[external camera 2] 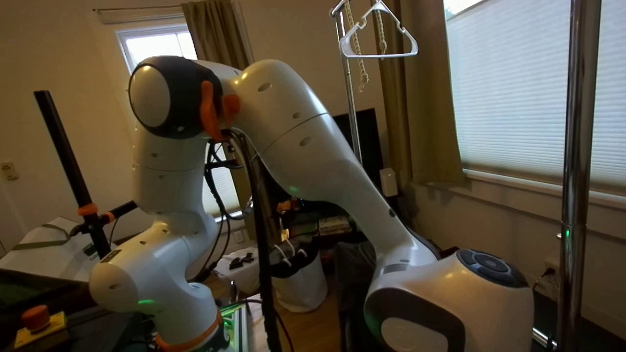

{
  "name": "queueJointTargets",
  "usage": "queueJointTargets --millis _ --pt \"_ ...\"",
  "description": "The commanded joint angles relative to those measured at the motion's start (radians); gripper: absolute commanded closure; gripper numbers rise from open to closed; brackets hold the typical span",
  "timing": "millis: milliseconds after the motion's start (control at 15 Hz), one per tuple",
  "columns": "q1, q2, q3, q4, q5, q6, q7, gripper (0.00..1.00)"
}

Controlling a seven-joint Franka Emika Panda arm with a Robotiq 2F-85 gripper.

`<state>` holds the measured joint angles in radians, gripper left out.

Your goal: Pick up the black coat hanger and hang it on the top rail

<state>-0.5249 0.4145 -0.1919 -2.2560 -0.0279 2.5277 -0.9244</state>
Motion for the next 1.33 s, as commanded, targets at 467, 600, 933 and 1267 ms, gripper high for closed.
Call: queueJointTargets --millis 467,600,933,1267 --pt "-0.302 0.023 0.181 0.045 0.582 0.004 -0.574 0.0" --pt "-0.319 0.042 0.195 0.065 0.614 0.003 -0.599 0.0" --pt "-0.332 0.158 0.213 0.158 0.638 0.047 -0.691 0.0" --pt "-0.354 0.29 0.245 0.269 0.63 0.049 -0.754 0.08"
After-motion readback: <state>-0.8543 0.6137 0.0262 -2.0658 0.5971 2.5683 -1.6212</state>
